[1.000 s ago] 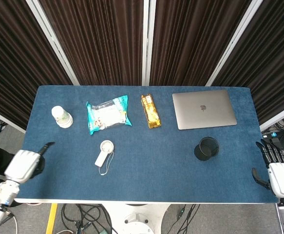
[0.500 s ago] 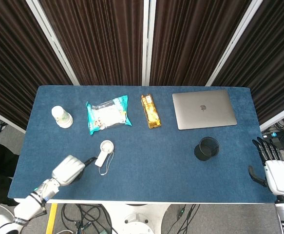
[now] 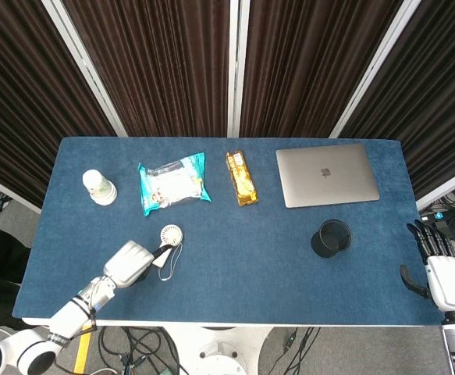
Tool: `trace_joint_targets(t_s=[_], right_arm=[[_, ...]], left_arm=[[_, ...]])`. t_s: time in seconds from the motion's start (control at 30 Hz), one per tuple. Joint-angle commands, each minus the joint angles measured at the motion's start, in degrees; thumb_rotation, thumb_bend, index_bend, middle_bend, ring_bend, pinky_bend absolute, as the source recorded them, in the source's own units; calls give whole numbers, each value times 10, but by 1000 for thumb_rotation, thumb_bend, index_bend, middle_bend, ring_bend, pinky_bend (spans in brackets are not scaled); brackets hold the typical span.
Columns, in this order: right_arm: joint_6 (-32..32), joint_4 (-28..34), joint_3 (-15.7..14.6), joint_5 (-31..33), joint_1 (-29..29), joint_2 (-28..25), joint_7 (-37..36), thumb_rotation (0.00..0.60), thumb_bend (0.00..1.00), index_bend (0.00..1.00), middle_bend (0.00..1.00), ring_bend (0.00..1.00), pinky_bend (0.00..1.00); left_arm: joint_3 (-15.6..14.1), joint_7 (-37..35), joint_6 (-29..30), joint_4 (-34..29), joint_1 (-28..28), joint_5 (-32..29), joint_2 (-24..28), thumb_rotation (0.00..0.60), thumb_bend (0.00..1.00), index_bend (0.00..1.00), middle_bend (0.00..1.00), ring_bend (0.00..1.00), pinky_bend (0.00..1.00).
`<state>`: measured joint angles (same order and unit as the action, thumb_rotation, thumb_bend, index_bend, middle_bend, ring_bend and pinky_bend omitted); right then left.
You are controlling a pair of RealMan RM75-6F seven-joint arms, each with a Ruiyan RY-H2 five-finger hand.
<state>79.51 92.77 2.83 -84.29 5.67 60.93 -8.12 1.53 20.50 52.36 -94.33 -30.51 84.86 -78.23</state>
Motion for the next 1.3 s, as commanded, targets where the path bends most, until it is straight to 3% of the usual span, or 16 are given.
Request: trace_joint_targets(t_s=[0.03,1.3], right_arm=[[-1,1,1,1,1,0,2,600,365,0,0,0,0],[-4,11,0,7,1,-4,10,600,366,0,0,0,0]], left_arm=[[4,6,-8,24,-6,-22,-22,600,887,135,897,864,859],[-28,-31,5,83,-13,-45,-55,600,892,148,897,864,859]])
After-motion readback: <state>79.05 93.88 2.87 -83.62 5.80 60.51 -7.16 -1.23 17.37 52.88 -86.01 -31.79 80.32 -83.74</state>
